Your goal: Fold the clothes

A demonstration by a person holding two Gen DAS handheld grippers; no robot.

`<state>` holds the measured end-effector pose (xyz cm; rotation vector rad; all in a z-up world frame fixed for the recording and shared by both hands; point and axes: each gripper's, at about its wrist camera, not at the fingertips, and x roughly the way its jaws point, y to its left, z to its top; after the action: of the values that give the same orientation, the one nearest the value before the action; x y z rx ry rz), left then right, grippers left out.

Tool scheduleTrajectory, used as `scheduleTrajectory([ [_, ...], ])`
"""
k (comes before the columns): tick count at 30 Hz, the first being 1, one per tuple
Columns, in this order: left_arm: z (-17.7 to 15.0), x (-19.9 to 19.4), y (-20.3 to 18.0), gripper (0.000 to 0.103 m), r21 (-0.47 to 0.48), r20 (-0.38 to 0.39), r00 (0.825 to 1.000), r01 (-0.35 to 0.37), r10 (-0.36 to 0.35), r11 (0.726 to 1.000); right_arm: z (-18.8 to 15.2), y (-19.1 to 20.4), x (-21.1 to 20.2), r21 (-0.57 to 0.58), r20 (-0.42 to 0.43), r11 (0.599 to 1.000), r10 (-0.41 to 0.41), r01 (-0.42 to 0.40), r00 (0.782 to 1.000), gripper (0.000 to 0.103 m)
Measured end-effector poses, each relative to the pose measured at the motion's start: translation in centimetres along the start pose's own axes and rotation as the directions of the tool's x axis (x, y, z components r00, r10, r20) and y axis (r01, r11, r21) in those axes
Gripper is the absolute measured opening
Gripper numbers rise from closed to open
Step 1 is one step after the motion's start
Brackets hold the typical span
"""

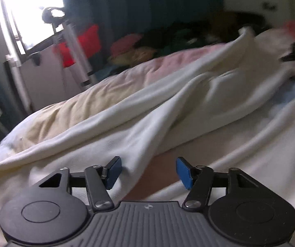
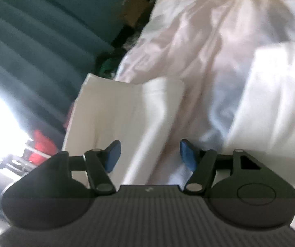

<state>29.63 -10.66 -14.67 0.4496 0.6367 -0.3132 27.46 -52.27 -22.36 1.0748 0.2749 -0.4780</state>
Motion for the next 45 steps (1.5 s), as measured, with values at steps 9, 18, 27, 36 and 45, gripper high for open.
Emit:
scheduleTrajectory([
  [9, 0.8, 0.4, 4.0, 0.006, -0.06, 0.046, 0.999, 0.01, -0.008, 0.998, 0.3, -0.7, 2.6, 0.01, 0.0, 0.999, 0.048, -0.048, 0.999, 0.008],
  [18, 1.1, -4.0, 5.7, 0.006, -0.148, 0.108, 0.972, 0.222, -0.207, 0.964, 2.4, 2.3, -5.1, -0.096, 0.243, 0.995, -0.014, 0.038, 0.97, 0.007],
  [27, -1.2, -4.0, 5.3, 0.049, -0.228, 0.054, 0.969, 0.249, -0.243, 0.941, -0.3, -0.4, -5.4, -0.277, 0.056, 0.931, -0.23, 0.236, 0.972, 0.023],
  [36, 0.7, -5.1, 8.1, 0.067, -0.175, 0.104, 0.988, 0.133, -0.116, 0.976, -7.5, 6.8, -17.4, -0.422, -0.077, 0.906, -0.045, 0.008, 0.996, 0.07],
  [45, 3.6, 2.1, 10.2, 0.07, 0.037, 0.013, 0.996, 0.083, -0.083, 0.996, -14.6, 9.8, -17.9, -0.544, -0.123, 0.835, 0.014, -0.079, 0.992, 0.069],
])
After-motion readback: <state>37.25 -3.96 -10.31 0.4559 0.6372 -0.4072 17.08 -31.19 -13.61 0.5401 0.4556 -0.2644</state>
